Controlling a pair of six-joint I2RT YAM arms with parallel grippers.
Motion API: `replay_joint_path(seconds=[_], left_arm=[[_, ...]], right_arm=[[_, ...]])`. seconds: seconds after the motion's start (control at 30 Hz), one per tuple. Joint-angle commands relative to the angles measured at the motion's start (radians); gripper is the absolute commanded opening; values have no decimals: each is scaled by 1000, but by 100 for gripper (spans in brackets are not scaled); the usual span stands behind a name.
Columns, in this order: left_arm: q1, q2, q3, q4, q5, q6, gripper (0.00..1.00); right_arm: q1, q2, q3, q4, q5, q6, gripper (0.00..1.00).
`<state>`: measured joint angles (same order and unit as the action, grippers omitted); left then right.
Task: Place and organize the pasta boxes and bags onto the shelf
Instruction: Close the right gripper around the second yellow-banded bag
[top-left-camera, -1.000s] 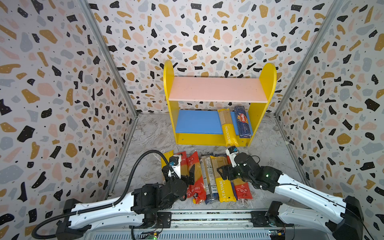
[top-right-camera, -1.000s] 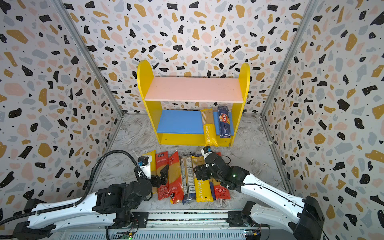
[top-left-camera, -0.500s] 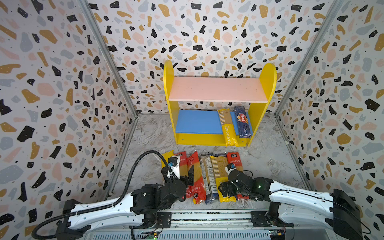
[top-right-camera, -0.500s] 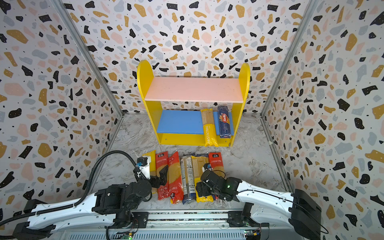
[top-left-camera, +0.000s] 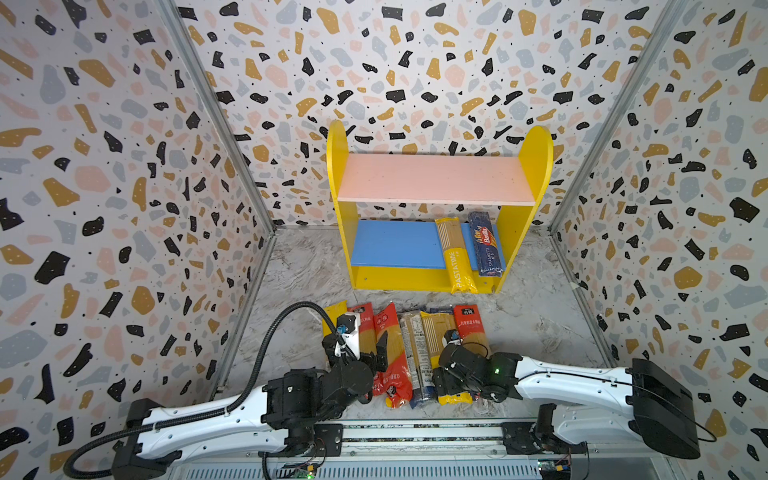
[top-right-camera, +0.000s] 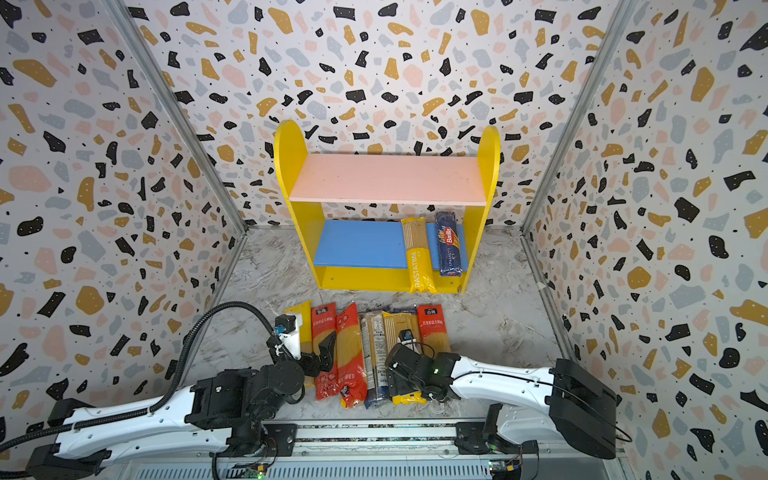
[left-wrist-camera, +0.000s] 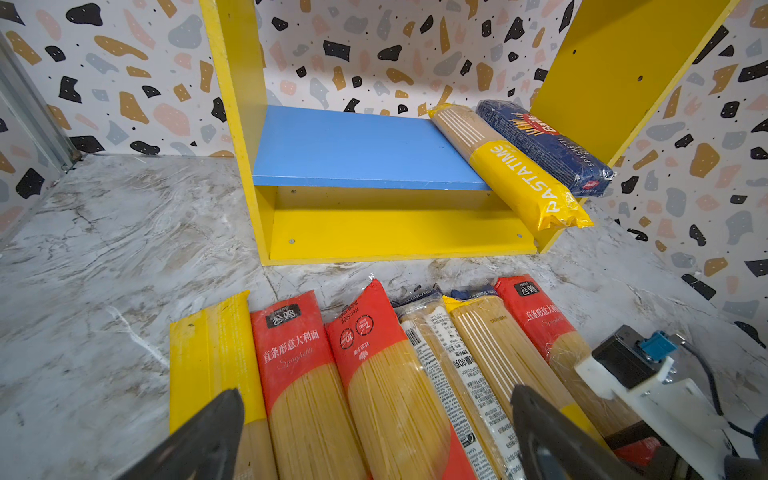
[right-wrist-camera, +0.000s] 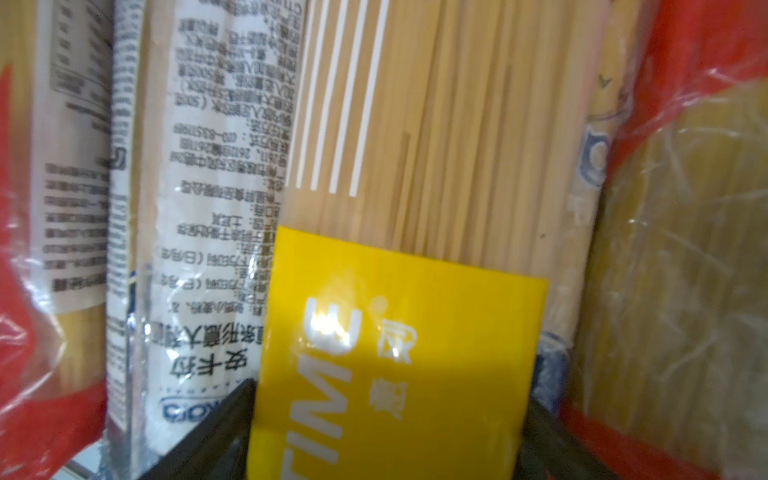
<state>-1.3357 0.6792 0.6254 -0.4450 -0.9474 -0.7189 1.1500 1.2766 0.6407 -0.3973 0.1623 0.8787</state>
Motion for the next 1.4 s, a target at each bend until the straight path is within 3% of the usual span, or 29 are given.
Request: replay_joint_path(seconds=[0.0, 0.23, 0.37, 0.47, 0.7, 0.9, 1.07, 1.37], left_arm=[[5, -14, -1, 4, -20, 1, 99], [6, -52, -15, -14, -27, -9, 99], [6, -59, -20, -14, -27, -10, 99], [6, -53, -15, -10, -33, -5, 99], [6, -33, 3, -8, -36, 12, 99], [6, -19, 17, -10, -42, 15, 99], [6, 7, 39, -9, -48, 20, 99], [6, 46, 64, 1, -34, 22, 99]], right_arm=[[-4, 113, -4, 9, 22, 21, 88], [2, 243, 62, -58, 62, 31, 78], [2, 250, 73, -67, 67, 36, 61], [1, 210, 73, -67, 60, 31, 50], [-77, -11, -33, 43, -62, -7, 38], [-192, -228, -117, 63, -155, -52, 34], [-227, -316, -126, 83, -222, -78, 33], [-307, -400, -232, 348, -484, -32, 29]])
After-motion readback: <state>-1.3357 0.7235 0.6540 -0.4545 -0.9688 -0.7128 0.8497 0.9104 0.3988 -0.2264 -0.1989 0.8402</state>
